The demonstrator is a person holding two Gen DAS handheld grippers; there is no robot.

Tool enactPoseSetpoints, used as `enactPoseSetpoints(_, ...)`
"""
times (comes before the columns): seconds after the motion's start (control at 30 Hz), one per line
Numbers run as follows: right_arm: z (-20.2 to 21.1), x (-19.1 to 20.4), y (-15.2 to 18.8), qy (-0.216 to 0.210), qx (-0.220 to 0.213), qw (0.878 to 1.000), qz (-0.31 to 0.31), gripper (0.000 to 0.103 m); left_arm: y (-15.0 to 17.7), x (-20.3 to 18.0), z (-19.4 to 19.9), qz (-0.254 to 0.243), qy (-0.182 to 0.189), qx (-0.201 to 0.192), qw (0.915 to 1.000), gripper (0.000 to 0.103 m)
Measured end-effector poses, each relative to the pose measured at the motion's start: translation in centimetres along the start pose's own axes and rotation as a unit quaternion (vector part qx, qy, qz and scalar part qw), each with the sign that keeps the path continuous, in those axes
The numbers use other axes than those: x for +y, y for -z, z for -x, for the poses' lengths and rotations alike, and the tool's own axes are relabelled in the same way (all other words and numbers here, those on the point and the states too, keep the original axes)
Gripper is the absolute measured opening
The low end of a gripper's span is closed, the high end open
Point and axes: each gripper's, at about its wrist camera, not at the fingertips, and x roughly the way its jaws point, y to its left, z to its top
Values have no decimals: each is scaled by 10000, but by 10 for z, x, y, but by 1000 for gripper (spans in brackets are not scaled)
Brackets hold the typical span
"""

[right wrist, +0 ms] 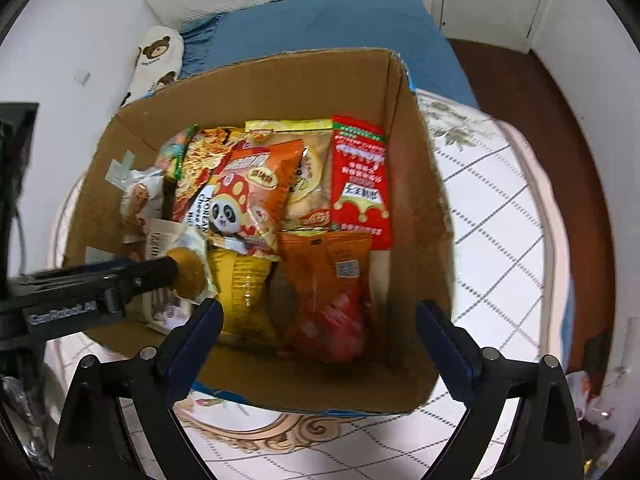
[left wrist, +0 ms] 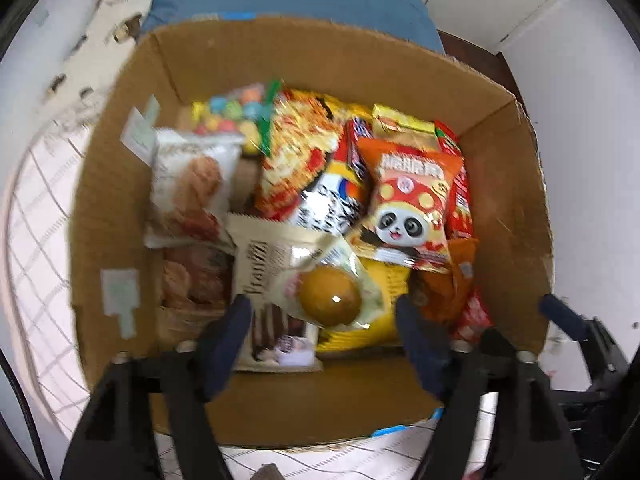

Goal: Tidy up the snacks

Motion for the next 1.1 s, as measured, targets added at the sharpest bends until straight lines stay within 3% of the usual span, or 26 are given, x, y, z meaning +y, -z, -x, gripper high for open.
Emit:
enactPoseSetpoints(0.3, 3, -2, -3, 280, -76, 9996, -73, 99, 2, 4, 16, -122, -359, -380, 9986, 94)
enactPoseSetpoints(0.63, 29, 2, 3, 430, -399, 9983, -21, 100, 15, 6, 38, -177, -443, -715, 9963, 95)
enactPoseSetpoints(1.1, 110, 18, 47, 309, -1217, 9921, 38, 101, 76, 16, 112, -4, -553, -1799, 9821, 95)
